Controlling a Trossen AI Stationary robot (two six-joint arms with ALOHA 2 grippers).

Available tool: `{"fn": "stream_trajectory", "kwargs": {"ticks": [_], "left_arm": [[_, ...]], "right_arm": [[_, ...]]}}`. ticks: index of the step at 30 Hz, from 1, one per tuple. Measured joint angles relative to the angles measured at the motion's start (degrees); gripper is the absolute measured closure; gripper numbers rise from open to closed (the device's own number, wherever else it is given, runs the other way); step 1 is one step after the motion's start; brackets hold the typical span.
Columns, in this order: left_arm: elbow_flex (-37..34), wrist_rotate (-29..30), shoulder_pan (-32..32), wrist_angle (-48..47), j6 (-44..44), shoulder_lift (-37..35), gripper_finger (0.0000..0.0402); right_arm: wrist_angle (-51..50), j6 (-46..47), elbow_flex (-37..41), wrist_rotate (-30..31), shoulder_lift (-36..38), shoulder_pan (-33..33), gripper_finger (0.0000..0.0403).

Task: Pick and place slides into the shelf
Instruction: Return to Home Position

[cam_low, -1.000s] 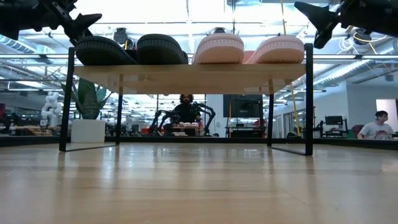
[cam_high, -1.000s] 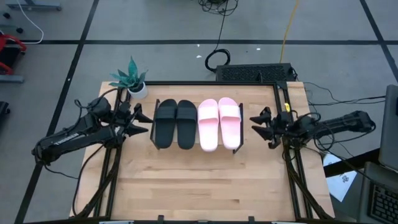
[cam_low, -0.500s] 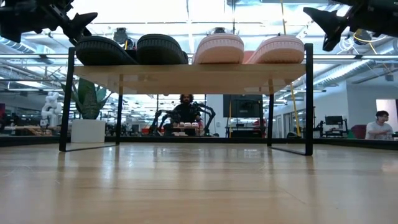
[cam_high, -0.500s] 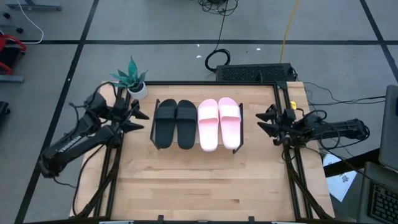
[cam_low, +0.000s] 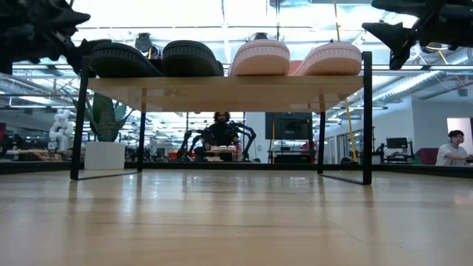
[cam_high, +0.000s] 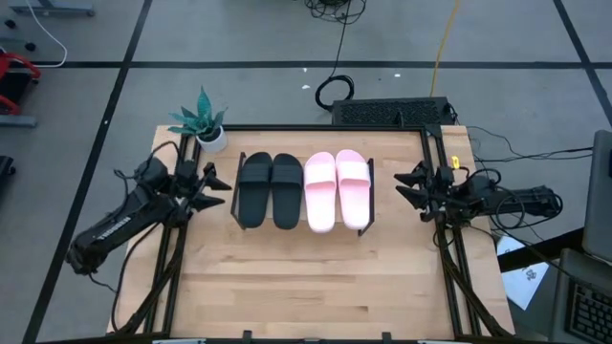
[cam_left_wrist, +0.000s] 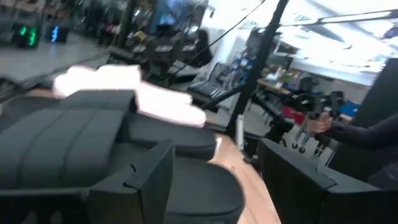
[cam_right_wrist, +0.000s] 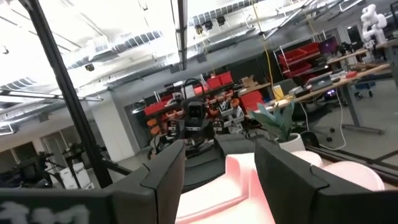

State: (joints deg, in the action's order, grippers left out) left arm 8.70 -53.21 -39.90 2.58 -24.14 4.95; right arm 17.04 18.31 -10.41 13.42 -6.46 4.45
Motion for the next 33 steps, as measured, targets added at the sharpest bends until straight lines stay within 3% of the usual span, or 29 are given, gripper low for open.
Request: {"fn": "stream_trajectory", "kwargs": {"ticks": [7,16,21,27,33], "left_arm": [[-1.93,7.28,10.34,0.76,1.75,-3.63,0.0172],[-1.96,24.33,25.06,-3.41,8.74,-3.41,0.0172],[-1.96,33.52,31.11,-10.04,10.2,-3.39,0.0172],[-1.37,33.9,33.71,-9.91,12.7,-4.36,0.0172],[1.53,32.2,34.53,-17.79,11.39,-4.74,0.0172]], "right_arm": [[0.14,0.76,0.0,0.18,-2.63,0.0,0.022],[-0.52,-0.5,0.0,0.4,-5.48,0.02,0.022],[-2.89,-3.83,0.0,3.92,-5.84,0.02,0.022],[-4.15,-4.23,0.0,3.01,-5.42,0.02,0.022],[-8.51,-2.54,0.0,2.69,-4.94,0.04,0.022]]}}
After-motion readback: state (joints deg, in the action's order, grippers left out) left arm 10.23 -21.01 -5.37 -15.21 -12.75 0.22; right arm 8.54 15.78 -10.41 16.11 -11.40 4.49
